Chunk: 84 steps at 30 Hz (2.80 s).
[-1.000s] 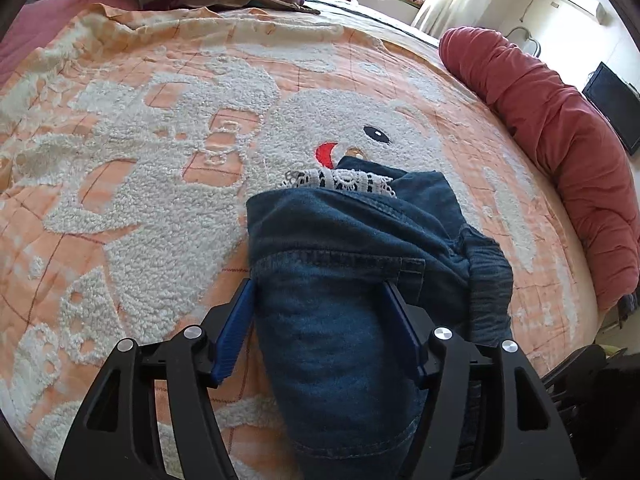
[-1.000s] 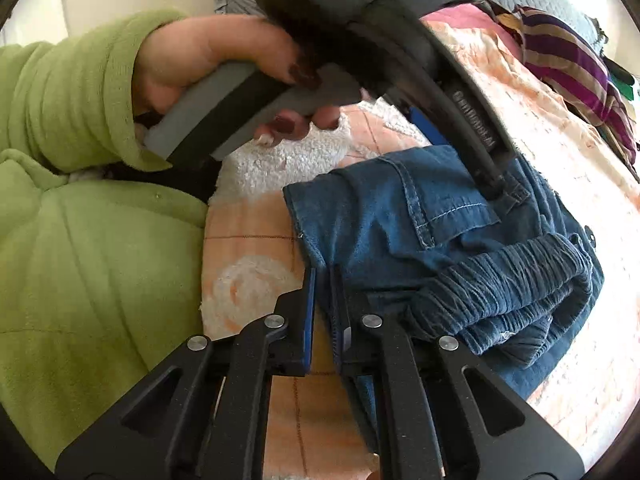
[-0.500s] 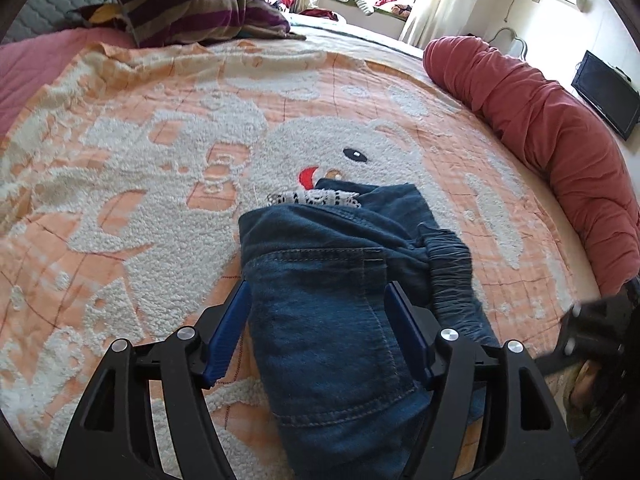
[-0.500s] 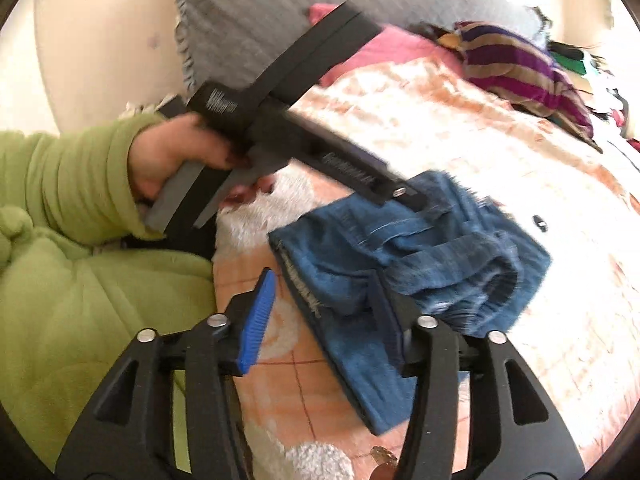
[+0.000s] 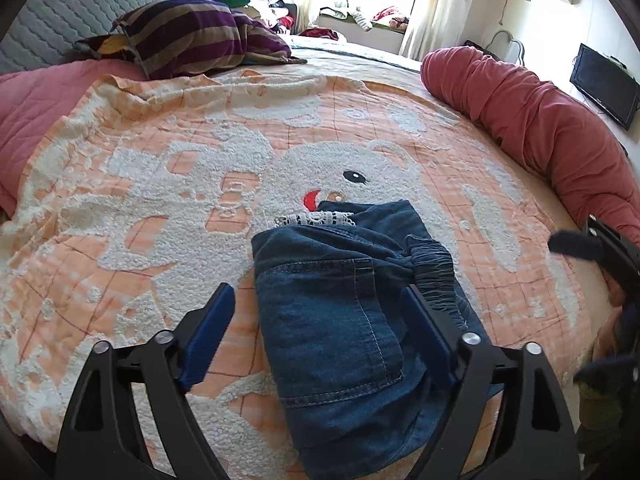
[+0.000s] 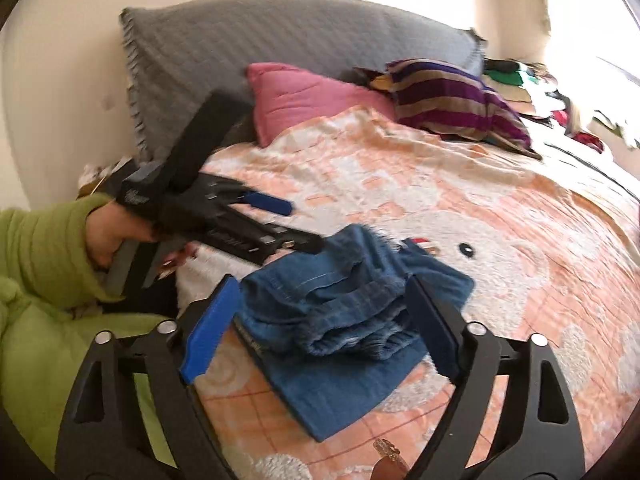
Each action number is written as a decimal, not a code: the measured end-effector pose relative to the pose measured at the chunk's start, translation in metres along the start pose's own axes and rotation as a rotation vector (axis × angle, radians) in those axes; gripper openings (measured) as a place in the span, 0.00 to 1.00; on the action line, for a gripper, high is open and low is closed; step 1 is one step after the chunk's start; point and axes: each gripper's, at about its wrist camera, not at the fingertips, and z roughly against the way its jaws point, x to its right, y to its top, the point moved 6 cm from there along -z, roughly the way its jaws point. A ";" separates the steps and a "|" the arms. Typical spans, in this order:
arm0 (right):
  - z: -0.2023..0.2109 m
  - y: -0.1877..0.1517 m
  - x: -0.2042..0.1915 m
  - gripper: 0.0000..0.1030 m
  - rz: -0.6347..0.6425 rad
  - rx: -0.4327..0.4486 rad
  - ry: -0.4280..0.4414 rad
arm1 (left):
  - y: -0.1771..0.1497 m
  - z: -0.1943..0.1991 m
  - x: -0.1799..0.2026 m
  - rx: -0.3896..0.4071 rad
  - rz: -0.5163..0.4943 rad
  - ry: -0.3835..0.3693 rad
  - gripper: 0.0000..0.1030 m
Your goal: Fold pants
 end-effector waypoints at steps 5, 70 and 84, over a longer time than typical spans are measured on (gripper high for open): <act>-0.009 -0.002 0.032 0.79 -0.108 -0.013 -0.073 | 0.001 0.000 -0.002 0.004 0.003 0.010 0.85; -0.132 0.039 0.093 0.14 -0.217 -0.073 -0.033 | 0.039 -0.044 -0.036 -0.017 0.145 -0.029 0.32; -0.176 0.042 0.117 0.14 -0.226 -0.136 -0.083 | 0.054 -0.081 -0.064 -0.033 0.167 0.004 0.32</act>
